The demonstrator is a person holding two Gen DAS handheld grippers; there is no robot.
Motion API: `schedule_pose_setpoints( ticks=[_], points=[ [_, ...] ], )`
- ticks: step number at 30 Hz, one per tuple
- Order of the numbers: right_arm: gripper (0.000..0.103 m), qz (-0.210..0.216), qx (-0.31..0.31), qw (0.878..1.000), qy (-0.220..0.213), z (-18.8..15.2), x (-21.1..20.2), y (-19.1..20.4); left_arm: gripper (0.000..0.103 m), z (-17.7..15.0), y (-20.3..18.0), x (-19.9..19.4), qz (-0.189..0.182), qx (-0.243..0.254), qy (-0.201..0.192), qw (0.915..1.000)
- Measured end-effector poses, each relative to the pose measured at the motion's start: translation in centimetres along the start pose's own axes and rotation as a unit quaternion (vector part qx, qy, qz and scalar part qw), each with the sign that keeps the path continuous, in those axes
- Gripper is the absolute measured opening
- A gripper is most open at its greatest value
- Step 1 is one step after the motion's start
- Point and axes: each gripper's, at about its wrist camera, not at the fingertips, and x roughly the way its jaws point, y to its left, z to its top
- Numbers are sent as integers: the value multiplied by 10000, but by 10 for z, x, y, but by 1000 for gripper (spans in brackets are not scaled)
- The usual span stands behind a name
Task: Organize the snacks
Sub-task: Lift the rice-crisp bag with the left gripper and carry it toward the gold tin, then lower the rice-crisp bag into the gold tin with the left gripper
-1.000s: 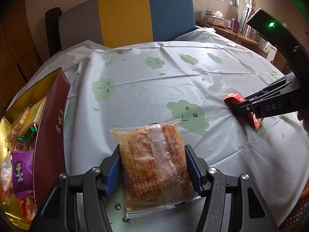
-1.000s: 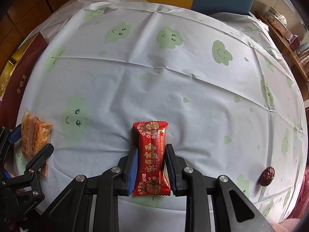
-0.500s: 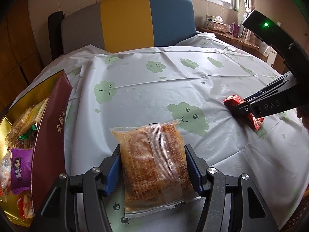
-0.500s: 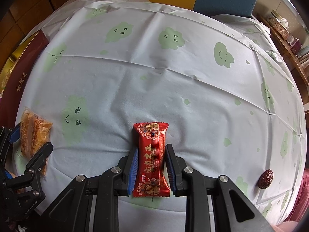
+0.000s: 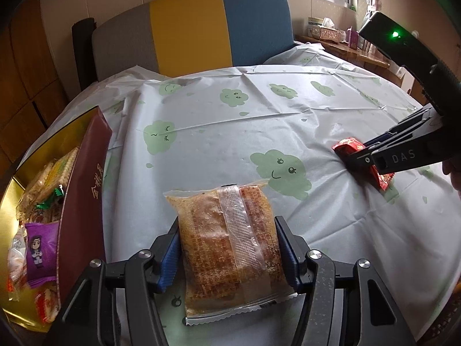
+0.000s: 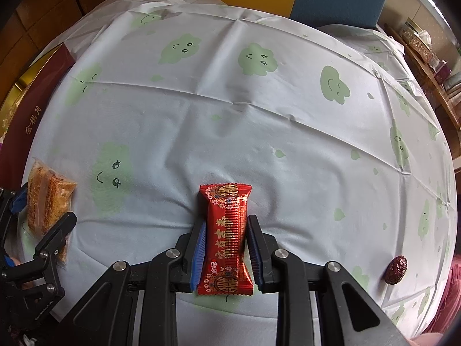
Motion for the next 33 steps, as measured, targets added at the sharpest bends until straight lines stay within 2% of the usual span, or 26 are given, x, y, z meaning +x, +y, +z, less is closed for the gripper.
schedule_pose_setpoints(
  ticks=[7, 16, 25, 33],
  points=[
    [27, -31, -34, 10000, -23, 0, 1, 1, 60, -2, -1, -21, -126, 37, -32, 9999],
    [27, -141, -112, 9998, -66, -3, -2, 8, 60, 4, 12, -68, -272, -114, -380, 9988],
    [27, -379, -425, 9982, -177, -9, -2, 25, 60, 7, 42, -99, -87, -467, -516, 9975],
    [27, -350, -380, 9985, -188, -11, -3, 26, 60, 1, 82, -119, 161, -857, -647, 9941]
  ],
)
